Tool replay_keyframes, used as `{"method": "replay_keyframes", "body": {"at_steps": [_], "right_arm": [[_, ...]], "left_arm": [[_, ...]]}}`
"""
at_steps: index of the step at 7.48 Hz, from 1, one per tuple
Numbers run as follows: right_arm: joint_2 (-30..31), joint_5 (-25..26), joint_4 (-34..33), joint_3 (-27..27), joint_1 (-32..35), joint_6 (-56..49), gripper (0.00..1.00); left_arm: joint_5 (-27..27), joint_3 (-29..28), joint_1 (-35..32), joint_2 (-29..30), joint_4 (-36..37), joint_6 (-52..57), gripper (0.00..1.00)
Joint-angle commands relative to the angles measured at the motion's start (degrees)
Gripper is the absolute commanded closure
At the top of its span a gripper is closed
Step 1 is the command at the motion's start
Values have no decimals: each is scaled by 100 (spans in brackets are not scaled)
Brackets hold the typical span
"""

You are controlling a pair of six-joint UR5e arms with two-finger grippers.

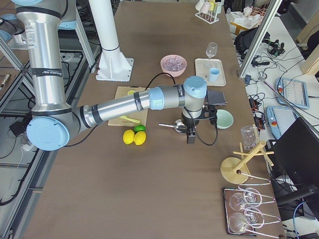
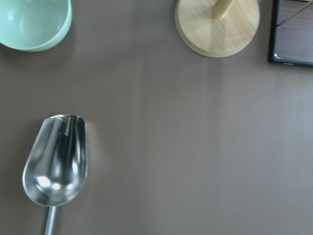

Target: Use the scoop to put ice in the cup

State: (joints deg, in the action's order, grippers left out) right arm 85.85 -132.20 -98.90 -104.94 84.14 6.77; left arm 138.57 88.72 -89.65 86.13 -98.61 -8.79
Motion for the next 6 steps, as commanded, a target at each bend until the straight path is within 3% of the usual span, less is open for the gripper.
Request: {"method": "replay_keyframes", "body": {"at_steps": [1, 6], "right_arm": [[571, -208, -63, 664, 909, -1272, 0], [626, -245, 99, 861, 920, -1265, 0]], "left_arm": [[-5, -13, 0, -9, 0, 9, 2], [3, -13, 0, -9, 0, 0, 2]]}}
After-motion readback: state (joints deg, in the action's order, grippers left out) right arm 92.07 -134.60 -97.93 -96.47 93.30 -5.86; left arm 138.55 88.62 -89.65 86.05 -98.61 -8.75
